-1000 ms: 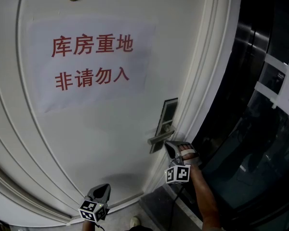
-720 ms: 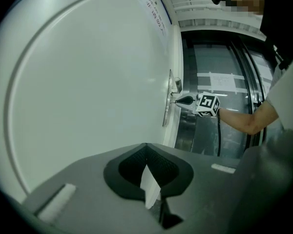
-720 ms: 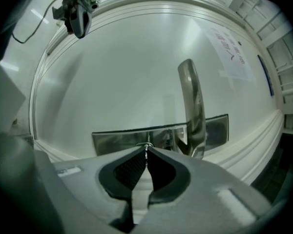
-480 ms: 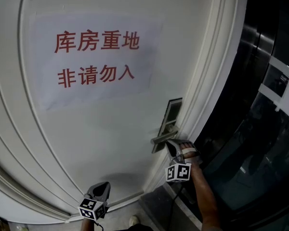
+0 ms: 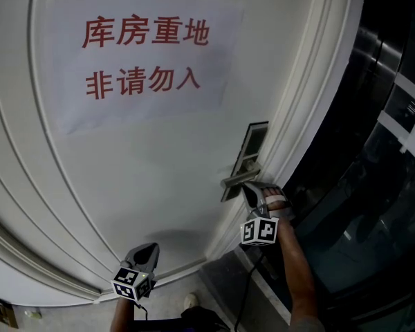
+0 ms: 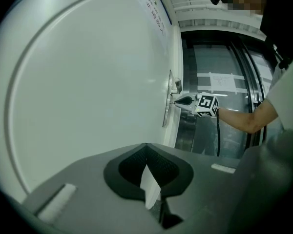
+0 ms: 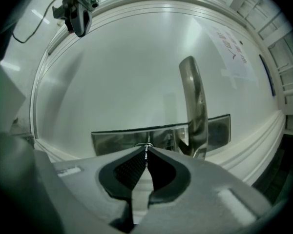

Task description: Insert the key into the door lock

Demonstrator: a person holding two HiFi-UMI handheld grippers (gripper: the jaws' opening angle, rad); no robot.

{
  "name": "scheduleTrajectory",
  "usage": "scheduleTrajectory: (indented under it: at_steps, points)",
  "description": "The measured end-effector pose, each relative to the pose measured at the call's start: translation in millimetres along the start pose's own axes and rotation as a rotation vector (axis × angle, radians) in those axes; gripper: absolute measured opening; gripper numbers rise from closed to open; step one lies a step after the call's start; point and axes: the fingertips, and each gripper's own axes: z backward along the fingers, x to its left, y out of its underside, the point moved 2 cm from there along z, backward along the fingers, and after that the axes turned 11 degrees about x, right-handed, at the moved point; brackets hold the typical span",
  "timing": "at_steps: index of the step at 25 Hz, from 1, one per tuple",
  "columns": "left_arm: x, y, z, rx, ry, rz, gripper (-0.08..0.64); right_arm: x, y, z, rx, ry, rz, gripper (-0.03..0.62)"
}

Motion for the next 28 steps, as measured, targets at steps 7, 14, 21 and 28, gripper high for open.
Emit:
scheduleTrajectory:
  at_steps: [7, 14, 21, 28]
  points:
    - [3, 2, 5, 0.002, -0.012, 0.006, 0.002, 2, 1, -2, -0.005, 0.010, -0.013, 0.015]
    - [2, 6, 12, 0.002, -0.017, 0.012, 0.002, 5, 6, -7, 0.008, -0.008, -0.065, 0.077]
    - [3, 7, 15, -0.001, -0.026, 0.016, 0.002, 7, 12, -11, -0.003, 0.007, -0.113, 0.234]
    - [-1, 7, 17, -0.004, -0.029, 0.012, 0.002, 1, 10, -6, -0.019, 0.030, -0.134, 0.267]
